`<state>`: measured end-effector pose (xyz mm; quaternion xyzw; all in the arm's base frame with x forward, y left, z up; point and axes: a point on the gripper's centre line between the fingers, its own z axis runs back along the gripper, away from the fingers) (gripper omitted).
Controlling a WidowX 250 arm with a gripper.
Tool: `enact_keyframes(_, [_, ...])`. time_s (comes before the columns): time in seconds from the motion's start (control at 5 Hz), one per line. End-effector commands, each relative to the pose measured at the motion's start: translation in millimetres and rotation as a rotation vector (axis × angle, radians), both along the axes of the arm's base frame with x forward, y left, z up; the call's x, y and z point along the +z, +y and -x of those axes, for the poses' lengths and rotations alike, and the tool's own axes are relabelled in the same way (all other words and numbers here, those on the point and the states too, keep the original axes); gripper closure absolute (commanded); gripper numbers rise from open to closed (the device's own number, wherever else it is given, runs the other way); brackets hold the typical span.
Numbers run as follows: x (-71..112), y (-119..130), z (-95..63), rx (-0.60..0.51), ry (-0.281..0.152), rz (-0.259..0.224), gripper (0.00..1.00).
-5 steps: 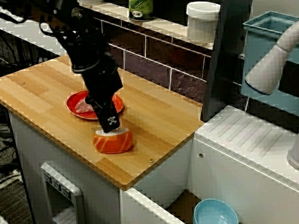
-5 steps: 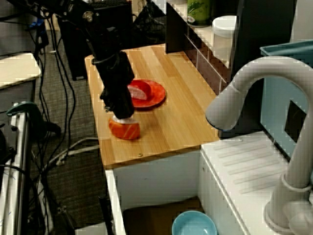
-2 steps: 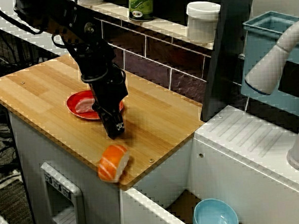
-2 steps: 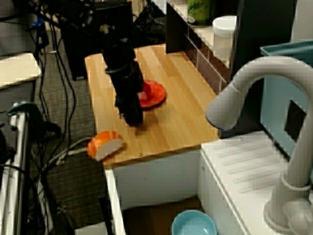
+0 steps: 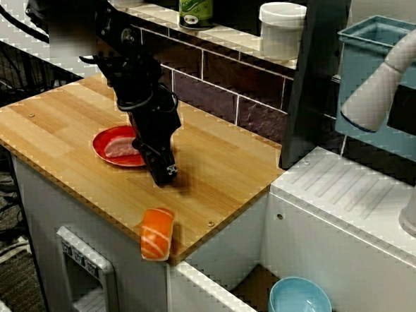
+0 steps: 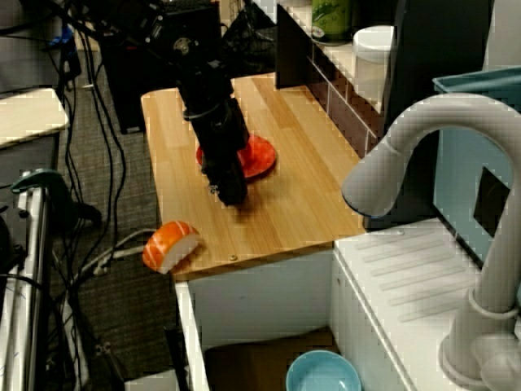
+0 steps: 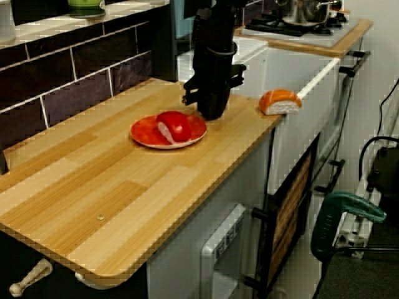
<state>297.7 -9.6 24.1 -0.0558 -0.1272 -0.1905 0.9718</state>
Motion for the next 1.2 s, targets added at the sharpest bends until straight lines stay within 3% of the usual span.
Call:
enact_keyframes(0.0, [1.8, -3, 28.5, -0.002, 0.01, -0.017, 0.0])
enact_keyframes(0.4, [21.7, -7, 39.2, 0.05, 0.055, -0.018, 0.0])
enact_keyframes(1.0, [41.9, -2, 34.7, 0.188, 0.121, 0.005, 0.0])
